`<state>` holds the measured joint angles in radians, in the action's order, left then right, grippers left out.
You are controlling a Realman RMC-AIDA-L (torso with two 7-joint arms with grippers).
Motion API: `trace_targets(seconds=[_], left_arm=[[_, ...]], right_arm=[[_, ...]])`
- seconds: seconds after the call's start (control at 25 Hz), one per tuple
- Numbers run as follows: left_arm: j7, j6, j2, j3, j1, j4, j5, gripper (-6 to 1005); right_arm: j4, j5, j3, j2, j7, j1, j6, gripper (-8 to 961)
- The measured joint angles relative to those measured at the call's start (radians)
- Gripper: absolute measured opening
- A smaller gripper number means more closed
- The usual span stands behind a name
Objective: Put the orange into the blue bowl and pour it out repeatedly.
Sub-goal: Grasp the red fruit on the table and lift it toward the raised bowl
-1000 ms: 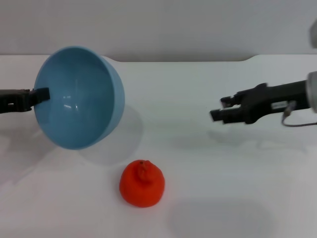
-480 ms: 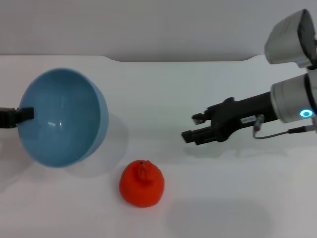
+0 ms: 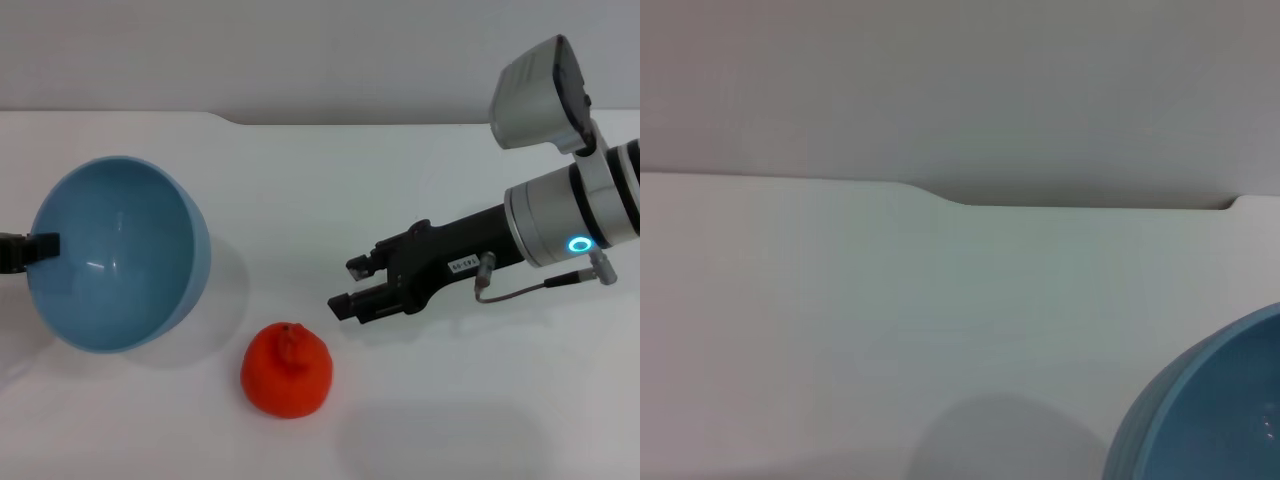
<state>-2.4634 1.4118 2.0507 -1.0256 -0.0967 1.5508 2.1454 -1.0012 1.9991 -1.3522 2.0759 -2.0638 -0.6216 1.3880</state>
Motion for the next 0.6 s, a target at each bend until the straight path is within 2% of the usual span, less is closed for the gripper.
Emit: trace_targets(seconds=[0.32, 0.44, 0.48, 0.6], left_arm=[[0.000, 0.000, 0.003, -0.011, -0.011, -0.008, 0.022, -2], [0.000, 0.000, 0.005, -0.014, -0.015, -0.010, 0.030, -2], [0.000, 0.000, 0.006, -0.015, -0.017, -0.010, 0.030, -2], [0.000, 0.000, 0.006, -0.015, -0.018, -0.011, 0.030, -2]], right_arm=[[0.028, -0.023, -0.058, 0.002, -0.004, -0.008, -0.003, 602], [0.054, -0.024, -0.103, 0.003, -0.004, -0.024, -0.033, 602], [0.072, -0.041, -0.150, 0.005, -0.004, -0.030, -0.084, 602], [0.087, -0.073, -0.179, 0.006, -0.002, -0.033, -0.109, 602]])
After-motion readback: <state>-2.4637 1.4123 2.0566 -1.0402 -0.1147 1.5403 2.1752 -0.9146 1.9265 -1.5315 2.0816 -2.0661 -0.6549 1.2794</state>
